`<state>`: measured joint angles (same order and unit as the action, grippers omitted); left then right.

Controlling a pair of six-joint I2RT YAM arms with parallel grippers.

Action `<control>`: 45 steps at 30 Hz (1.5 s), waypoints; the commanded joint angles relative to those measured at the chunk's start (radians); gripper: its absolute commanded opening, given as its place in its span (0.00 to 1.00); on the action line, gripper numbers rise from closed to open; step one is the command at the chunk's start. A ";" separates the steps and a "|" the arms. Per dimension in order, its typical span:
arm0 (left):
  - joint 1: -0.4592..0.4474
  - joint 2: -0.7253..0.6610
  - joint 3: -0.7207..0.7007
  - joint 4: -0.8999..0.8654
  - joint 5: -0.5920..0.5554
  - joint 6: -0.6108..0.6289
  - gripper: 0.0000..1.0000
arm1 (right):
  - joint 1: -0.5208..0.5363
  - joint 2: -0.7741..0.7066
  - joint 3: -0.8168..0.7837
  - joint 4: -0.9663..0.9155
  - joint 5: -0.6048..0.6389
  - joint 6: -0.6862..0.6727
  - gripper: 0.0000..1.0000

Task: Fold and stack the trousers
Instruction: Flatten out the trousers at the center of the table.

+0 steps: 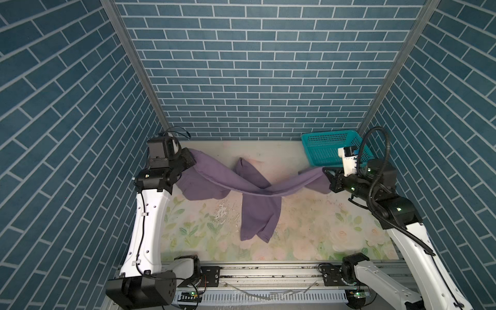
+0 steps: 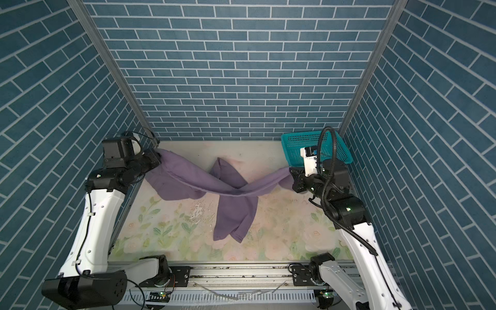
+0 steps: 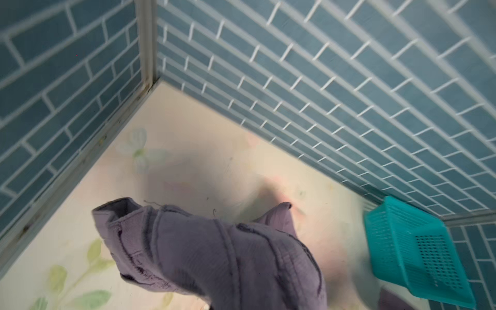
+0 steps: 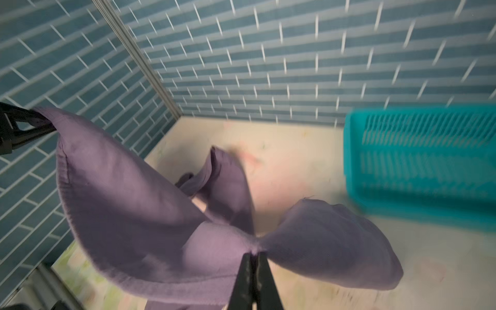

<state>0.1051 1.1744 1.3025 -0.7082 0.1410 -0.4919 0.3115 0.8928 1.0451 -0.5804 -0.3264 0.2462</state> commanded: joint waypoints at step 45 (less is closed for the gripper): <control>0.267 -0.200 -0.396 -0.086 -0.141 -0.191 0.99 | 0.436 0.981 0.282 0.284 0.310 0.156 0.76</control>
<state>0.3679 0.9520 0.8684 -0.8017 -0.0124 -0.7033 0.7330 1.8198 1.2827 -0.3058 0.0578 0.4103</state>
